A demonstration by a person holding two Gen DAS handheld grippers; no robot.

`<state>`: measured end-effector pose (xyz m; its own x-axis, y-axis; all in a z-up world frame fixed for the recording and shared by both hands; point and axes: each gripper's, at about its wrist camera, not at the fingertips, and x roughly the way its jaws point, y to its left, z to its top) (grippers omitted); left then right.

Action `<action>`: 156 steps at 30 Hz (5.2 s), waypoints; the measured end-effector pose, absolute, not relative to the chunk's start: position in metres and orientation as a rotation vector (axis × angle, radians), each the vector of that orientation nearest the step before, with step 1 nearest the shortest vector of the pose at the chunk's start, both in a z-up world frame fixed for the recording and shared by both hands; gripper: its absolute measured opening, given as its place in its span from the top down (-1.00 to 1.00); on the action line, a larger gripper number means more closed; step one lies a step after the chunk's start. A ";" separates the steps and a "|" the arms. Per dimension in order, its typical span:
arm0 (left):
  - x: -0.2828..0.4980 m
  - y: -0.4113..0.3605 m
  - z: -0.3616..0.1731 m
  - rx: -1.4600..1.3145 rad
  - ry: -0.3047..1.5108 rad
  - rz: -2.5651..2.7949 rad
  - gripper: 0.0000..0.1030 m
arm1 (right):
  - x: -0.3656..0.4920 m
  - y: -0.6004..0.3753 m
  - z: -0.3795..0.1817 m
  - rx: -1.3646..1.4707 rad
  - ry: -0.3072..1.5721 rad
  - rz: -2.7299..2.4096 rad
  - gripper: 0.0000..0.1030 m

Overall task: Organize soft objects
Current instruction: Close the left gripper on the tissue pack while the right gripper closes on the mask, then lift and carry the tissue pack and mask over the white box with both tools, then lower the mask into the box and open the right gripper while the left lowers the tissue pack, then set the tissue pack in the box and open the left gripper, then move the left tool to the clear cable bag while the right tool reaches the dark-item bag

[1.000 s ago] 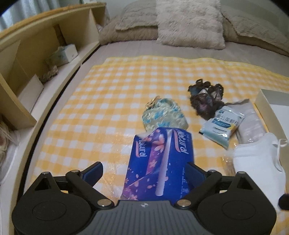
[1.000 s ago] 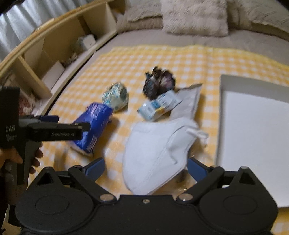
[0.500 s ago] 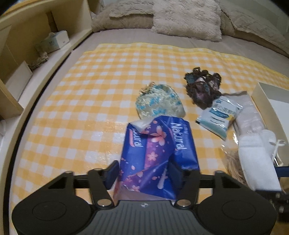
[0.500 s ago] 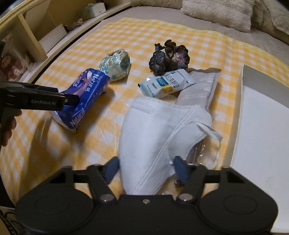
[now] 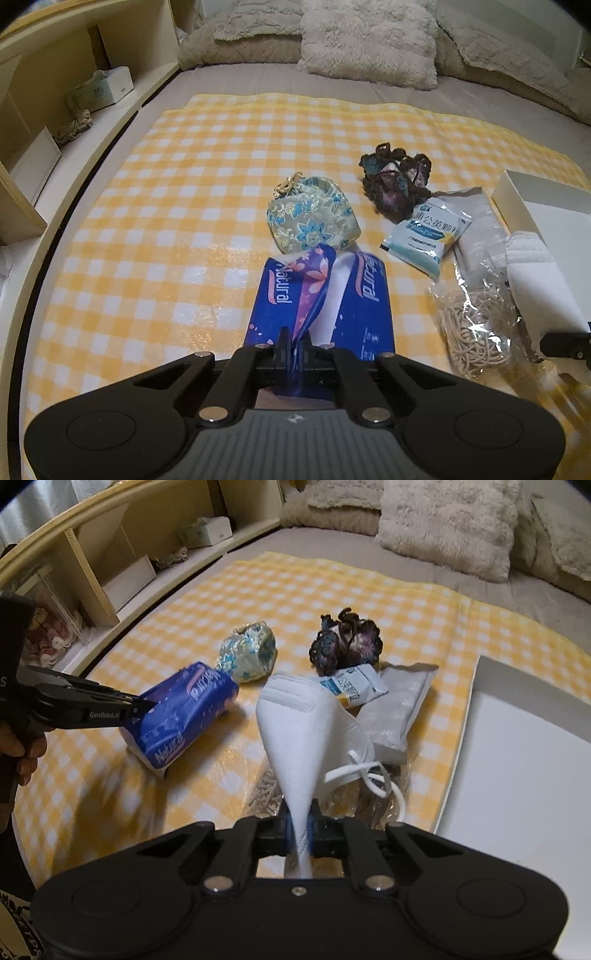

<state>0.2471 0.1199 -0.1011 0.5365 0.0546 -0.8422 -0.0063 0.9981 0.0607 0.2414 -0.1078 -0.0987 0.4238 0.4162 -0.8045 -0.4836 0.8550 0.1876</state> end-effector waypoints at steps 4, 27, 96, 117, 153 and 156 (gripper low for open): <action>0.241 0.123 -0.089 0.020 0.962 0.042 0.94 | 0.236 -0.111 -0.090 -0.081 0.954 0.564 0.86; 0.225 0.070 -0.014 -0.193 0.701 -0.073 0.96 | 0.213 -0.181 -0.026 0.043 0.712 0.449 0.86; 0.275 -0.148 -0.125 -0.100 1.013 -0.385 0.70 | 0.224 -0.312 -0.101 0.146 1.082 0.171 0.32; 0.259 -0.132 -0.100 0.009 0.989 -0.419 0.32 | 0.216 -0.322 -0.093 0.153 1.016 0.117 0.31; 0.184 -0.071 -0.030 0.014 0.711 -0.273 -1.00 | 0.135 -0.310 -0.035 0.083 0.625 0.003 -1.00; 0.184 -0.065 -0.028 0.010 0.701 -0.262 -1.00 | 0.136 -0.305 -0.034 0.065 0.619 0.008 -1.00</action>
<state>0.1845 -0.0649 -0.0281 0.7330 -0.2347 -0.6384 0.2411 0.9673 -0.0788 0.1362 -0.3047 -0.0336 0.8144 0.0267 -0.5796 0.0124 0.9979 0.0634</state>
